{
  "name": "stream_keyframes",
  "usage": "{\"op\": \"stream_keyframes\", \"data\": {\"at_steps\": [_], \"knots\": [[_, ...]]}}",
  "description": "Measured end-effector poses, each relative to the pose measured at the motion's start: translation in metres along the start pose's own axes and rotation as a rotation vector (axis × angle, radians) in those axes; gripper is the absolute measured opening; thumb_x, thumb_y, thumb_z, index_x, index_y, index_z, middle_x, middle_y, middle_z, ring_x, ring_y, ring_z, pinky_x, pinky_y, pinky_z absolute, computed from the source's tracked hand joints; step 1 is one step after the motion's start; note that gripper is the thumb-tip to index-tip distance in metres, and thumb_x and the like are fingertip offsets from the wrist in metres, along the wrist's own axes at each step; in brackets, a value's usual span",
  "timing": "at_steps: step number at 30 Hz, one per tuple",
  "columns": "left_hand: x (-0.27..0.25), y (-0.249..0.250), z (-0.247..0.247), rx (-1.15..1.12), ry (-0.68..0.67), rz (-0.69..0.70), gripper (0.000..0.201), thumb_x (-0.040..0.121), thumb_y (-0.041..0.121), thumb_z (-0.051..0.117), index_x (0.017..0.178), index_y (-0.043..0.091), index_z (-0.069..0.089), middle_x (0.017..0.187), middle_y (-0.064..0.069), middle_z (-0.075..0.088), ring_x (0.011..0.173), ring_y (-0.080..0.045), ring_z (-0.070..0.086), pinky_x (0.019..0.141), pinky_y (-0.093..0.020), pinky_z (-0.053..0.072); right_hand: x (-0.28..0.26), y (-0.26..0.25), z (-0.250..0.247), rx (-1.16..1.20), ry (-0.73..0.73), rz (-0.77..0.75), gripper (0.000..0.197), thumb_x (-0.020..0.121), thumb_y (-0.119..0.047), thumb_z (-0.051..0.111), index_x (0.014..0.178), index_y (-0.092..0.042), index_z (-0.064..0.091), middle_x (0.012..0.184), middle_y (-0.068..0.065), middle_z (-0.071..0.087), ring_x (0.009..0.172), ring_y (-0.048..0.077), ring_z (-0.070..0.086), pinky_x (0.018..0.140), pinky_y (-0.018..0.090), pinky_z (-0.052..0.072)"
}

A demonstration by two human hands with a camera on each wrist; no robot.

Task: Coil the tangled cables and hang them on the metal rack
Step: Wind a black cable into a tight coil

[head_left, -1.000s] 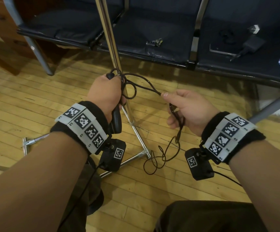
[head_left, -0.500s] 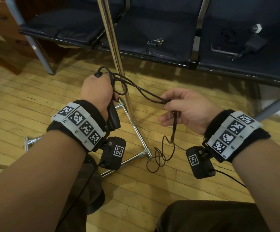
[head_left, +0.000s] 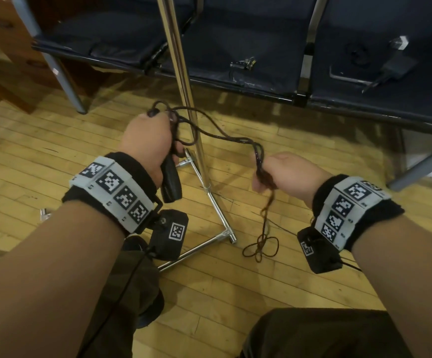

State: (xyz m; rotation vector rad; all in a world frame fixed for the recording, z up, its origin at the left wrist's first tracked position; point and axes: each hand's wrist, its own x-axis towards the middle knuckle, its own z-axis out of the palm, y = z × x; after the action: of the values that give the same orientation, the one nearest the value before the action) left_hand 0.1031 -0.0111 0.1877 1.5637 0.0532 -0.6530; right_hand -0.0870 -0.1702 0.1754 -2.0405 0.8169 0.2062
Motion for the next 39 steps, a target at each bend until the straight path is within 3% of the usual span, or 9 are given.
{"op": "stream_keyframes", "data": {"at_steps": [4,7,9,12,18,23,29,35,39], "knots": [[-0.018,-0.006,0.014,0.198,-0.232,0.081,0.011,0.105,0.030,0.060,0.108,0.021,0.066,0.070,0.006,0.064,0.048,-0.007,0.056,0.043,-0.024,0.044,0.019,-0.018,-0.001,0.143,0.134,-0.021,0.021,0.103,-0.022,0.058,0.095,-0.040,0.067,0.098,-0.021,0.062,0.089,-0.003,0.054,0.067,0.016,0.032],[-0.023,-0.009,0.016,0.310,-0.359,0.088,0.013,0.105,0.032,0.061,0.107,0.020,0.066,0.072,0.006,0.063,0.051,-0.008,0.056,0.045,-0.025,0.046,0.024,-0.026,-0.006,0.254,0.216,0.008,0.019,0.103,-0.017,0.058,0.116,-0.029,0.064,0.119,-0.010,0.065,0.091,0.001,0.055,0.064,0.016,0.034],[-0.025,-0.010,0.017,0.359,-0.435,0.106,0.013,0.105,0.032,0.062,0.100,0.021,0.064,0.072,0.005,0.062,0.052,-0.010,0.055,0.046,-0.025,0.045,0.021,-0.028,-0.004,0.225,0.232,-0.021,0.066,0.094,-0.023,0.056,0.156,-0.030,0.035,0.154,-0.004,0.047,0.111,0.005,0.054,0.080,0.018,0.042],[-0.027,-0.012,0.018,0.403,-0.484,0.125,0.015,0.105,0.033,0.063,0.095,0.022,0.064,0.071,0.005,0.061,0.053,-0.011,0.054,0.047,-0.026,0.044,0.002,-0.026,0.002,0.122,0.192,-0.146,0.095,0.087,-0.020,0.063,0.161,-0.046,0.009,0.170,-0.007,0.021,0.124,0.012,0.054,0.094,0.029,0.049],[-0.028,-0.011,0.019,0.434,-0.502,0.158,0.017,0.103,0.035,0.064,0.089,0.024,0.065,0.065,0.008,0.063,0.051,-0.010,0.054,0.045,-0.025,0.043,0.000,-0.029,0.009,0.136,-0.001,-0.219,0.025,0.093,-0.016,0.062,0.112,-0.029,0.071,0.105,-0.009,0.077,0.103,0.006,0.069,0.099,0.042,0.047],[-0.027,-0.008,0.019,0.408,-0.496,0.160,0.017,0.104,0.033,0.063,0.093,0.021,0.063,0.065,0.008,0.062,0.050,-0.010,0.055,0.043,-0.024,0.043,0.000,-0.025,0.007,0.653,-0.066,-0.176,0.030,0.093,-0.022,0.055,0.114,-0.004,0.067,0.096,0.013,0.070,0.087,0.023,0.071,0.100,0.059,0.055],[-0.030,-0.003,0.020,0.284,-0.398,0.139,0.012,0.104,0.032,0.063,0.102,0.020,0.066,0.066,0.009,0.063,0.052,-0.009,0.054,0.045,-0.023,0.044,-0.001,-0.023,0.004,0.643,-0.143,-0.273,0.026,0.105,-0.014,0.054,0.113,0.009,0.061,0.076,0.013,0.059,0.070,0.026,0.065,0.100,0.068,0.047],[-0.026,-0.001,0.015,0.101,-0.225,0.165,0.010,0.106,0.027,0.059,0.105,0.021,0.066,0.063,0.010,0.062,0.049,-0.006,0.053,0.043,-0.022,0.043,0.002,-0.016,0.000,0.225,-0.153,-0.199,0.013,0.104,-0.028,0.058,0.101,-0.018,0.066,0.070,-0.003,0.059,0.051,0.016,0.043,0.053,0.035,0.043],[-0.012,0.011,-0.001,-0.159,-0.094,0.149,0.013,0.105,0.027,0.054,0.109,0.020,0.065,0.064,0.011,0.061,0.050,-0.005,0.051,0.045,-0.022,0.042,0.004,0.000,-0.010,-0.243,-0.100,-0.092,0.025,0.104,-0.045,0.051,0.094,-0.031,0.070,0.081,-0.005,0.073,0.068,0.014,0.061,0.062,0.029,0.045]]}}
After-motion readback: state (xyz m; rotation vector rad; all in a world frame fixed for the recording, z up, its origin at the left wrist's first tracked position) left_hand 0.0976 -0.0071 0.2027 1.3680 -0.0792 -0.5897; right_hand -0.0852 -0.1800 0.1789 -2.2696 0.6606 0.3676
